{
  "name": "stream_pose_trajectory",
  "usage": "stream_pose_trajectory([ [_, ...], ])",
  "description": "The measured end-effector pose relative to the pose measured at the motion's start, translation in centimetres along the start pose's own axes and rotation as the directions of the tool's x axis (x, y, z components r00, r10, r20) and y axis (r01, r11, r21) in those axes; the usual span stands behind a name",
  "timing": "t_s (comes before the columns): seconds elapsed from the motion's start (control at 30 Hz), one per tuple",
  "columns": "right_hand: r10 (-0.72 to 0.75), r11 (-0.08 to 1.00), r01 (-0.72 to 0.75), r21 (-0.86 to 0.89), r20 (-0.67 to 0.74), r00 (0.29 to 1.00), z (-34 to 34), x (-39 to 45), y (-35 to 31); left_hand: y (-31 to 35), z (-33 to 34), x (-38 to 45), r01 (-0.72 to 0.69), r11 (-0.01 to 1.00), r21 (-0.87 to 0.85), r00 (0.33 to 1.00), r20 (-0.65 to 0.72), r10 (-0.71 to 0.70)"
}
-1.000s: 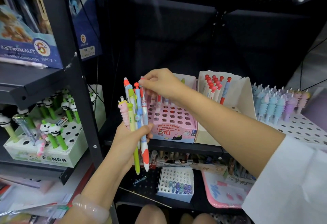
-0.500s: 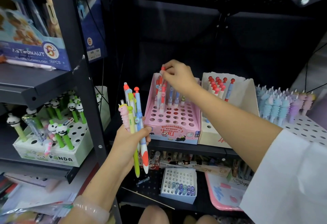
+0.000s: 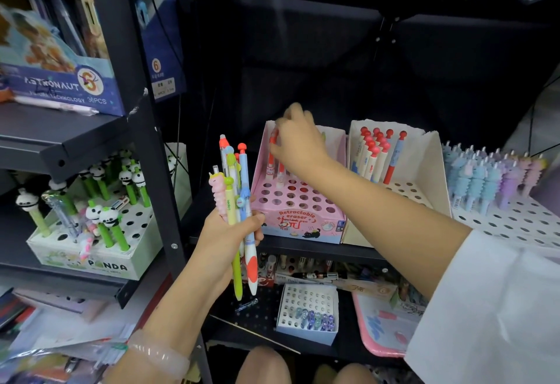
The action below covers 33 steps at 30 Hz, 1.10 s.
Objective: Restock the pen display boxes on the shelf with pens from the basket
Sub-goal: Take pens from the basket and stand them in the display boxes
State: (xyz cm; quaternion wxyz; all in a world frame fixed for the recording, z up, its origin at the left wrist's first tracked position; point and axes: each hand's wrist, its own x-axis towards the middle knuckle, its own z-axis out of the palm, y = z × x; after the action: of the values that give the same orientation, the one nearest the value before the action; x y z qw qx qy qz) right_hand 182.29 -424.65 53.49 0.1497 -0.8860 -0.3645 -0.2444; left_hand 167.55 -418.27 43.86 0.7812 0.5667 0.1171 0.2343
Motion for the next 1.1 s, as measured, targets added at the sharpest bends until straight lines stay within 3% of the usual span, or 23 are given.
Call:
stream_pose_trajectory([
  [0.07,-0.024,0.965,0.042,0.258,-0.072,0.997,-0.7,-0.9,-0.6,0.0,0.2,-0.1,-0.006,1.0,0.006,1.0,-0.001,0.006],
  [0.13,-0.018,0.766,-0.062,0.639,0.117,0.993,-1.5,-2.1,-1.2,0.0,0.4,-0.1,-0.02,1.0,0.012,1.0,0.007,0.02],
  [0.2,-0.094,0.635,-0.182,0.751,0.309,0.947,-2.0,-3.6,-1.4,0.0,0.8,-0.1,-0.031,0.999,0.009,0.999,0.031,0.031],
  [0.27,-0.123,0.604,-0.22,0.766,0.362,0.924,-2.2,-4.7,-1.0,-0.1,1.4,-0.1,-0.037,0.999,0.002,0.998,0.051,0.037],
  [0.37,-0.019,0.567,-0.246,0.786,0.311,0.95,-3.2,-5.3,-0.1,-0.3,2.6,-0.2,-0.033,0.999,-0.006,0.997,0.071,0.034],
  [0.57,0.254,0.533,-0.1,0.84,-0.046,0.966,-8.0,-5.3,5.0,-1.2,5.6,-0.6,0.033,0.999,0.031,0.992,0.121,-0.037],
  [0.8,0.388,0.725,-0.137,0.675,-0.236,0.891,-10.1,-6.9,13.3,-1.9,9.9,-0.2,0.029,0.993,0.116,0.987,0.156,-0.047],
  [1.1,0.395,0.85,-0.316,0.421,-0.113,0.912,-6.1,-6.6,16.5,-2.6,12.3,-0.3,0.061,0.991,0.122,0.98,0.179,-0.083],
])
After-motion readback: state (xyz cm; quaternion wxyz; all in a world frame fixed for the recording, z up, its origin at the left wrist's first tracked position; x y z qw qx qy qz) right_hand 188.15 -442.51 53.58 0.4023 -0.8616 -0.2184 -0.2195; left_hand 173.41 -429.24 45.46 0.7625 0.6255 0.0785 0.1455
